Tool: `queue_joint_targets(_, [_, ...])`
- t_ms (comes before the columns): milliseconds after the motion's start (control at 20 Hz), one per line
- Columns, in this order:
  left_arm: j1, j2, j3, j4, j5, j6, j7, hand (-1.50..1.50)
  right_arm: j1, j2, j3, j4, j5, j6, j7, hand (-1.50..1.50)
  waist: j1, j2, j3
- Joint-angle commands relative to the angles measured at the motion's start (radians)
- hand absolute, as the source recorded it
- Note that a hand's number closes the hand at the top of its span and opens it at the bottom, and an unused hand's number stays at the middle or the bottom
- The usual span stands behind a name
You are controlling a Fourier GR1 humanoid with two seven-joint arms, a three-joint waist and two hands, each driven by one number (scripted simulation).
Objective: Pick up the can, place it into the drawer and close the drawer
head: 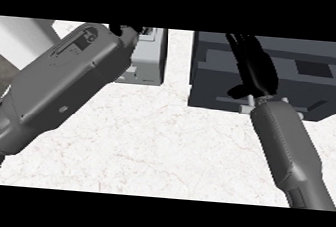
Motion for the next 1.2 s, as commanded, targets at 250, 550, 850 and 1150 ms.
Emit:
queue_joint_targets(250, [0.046, 0.063, 0.025, -0.123, -0.023, 0.01, 0.063, -1.5, -0.129, -0.003, -0.081, 0.315, 0.024, -0.224, -0.018, -1.5, 0.011, 0.022, 0.015])
queue_joint_targets(550, [0.103, 0.13, 0.02, -0.216, -0.037, -0.004, 0.1, -1.5, -0.226, -0.032, -0.12, 0.444, 0.036, -0.296, -0.018, -1.5, 0.035, 0.025, 0.015])
queue_joint_targets(850, [0.08, 0.107, -0.005, -0.228, -0.08, 0.052, 0.138, -1.5, -0.345, -0.068, -0.153, 0.532, 0.04, -0.338, -0.004, -1.5, 0.031, 0.032, 0.016])
queue_joint_targets(1150, [0.117, 0.145, 0.015, -0.294, -0.081, 0.025, 0.139, -1.5, -0.415, -0.124, -0.176, 0.587, 0.04, -0.332, 0.012, -1.5, 0.058, 0.038, 0.015])
